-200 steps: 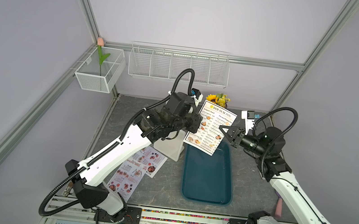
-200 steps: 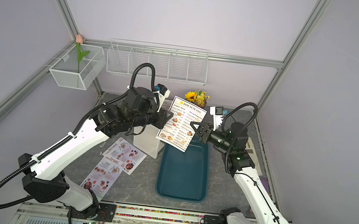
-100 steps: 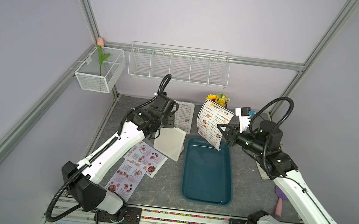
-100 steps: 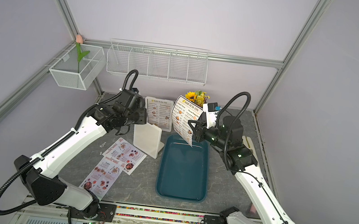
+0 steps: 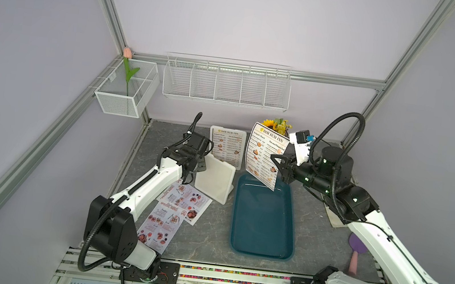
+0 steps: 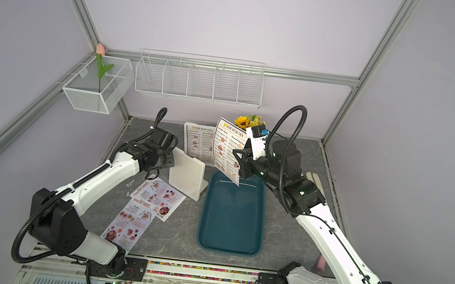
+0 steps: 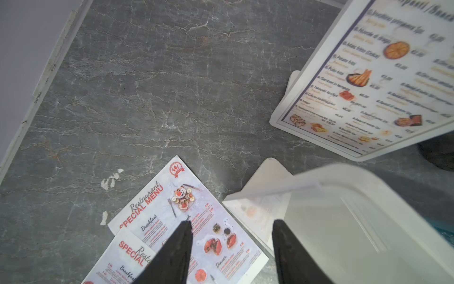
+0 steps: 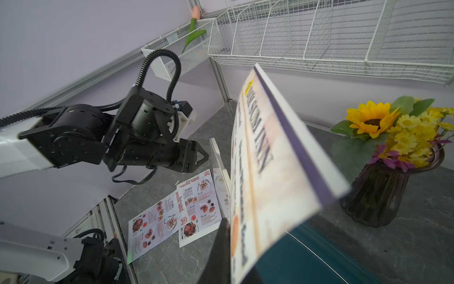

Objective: Replace the menus in the menu holders
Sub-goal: Adjust the menu holder at the center of the board.

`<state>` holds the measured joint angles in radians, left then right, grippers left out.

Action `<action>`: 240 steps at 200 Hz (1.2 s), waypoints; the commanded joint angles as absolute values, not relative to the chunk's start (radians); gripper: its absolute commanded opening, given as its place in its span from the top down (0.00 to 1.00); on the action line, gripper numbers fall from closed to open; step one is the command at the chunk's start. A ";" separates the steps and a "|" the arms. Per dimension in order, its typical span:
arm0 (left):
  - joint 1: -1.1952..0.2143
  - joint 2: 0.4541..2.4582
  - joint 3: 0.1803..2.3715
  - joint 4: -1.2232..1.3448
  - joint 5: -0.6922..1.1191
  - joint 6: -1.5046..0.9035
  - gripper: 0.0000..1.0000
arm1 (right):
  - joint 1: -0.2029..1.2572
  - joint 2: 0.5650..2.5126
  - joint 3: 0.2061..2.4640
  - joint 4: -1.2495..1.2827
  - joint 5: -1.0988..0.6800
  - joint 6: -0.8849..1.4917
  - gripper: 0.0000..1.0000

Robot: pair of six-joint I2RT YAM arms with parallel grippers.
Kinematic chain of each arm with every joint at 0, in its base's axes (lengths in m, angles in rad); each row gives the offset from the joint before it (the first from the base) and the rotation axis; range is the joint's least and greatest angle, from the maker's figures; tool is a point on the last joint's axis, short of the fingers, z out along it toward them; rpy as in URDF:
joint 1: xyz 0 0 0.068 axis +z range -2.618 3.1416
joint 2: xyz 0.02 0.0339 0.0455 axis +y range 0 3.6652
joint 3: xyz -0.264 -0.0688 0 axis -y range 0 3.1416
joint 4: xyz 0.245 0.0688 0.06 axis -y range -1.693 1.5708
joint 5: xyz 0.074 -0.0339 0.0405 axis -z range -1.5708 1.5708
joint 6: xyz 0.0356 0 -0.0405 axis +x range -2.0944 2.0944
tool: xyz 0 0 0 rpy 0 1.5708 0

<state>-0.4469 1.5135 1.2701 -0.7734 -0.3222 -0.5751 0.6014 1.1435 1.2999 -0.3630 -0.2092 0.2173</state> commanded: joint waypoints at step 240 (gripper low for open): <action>-0.434 1.414 1.309 -0.782 -0.250 -0.519 0.41 | 0.728 1.382 1.501 -0.285 -0.150 0.259 0.93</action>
<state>-0.4385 1.4387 1.3270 -0.7612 -0.2249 -0.5182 0.7219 1.3705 1.4796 -0.2737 -0.1360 0.2687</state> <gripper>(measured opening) 0.596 0.068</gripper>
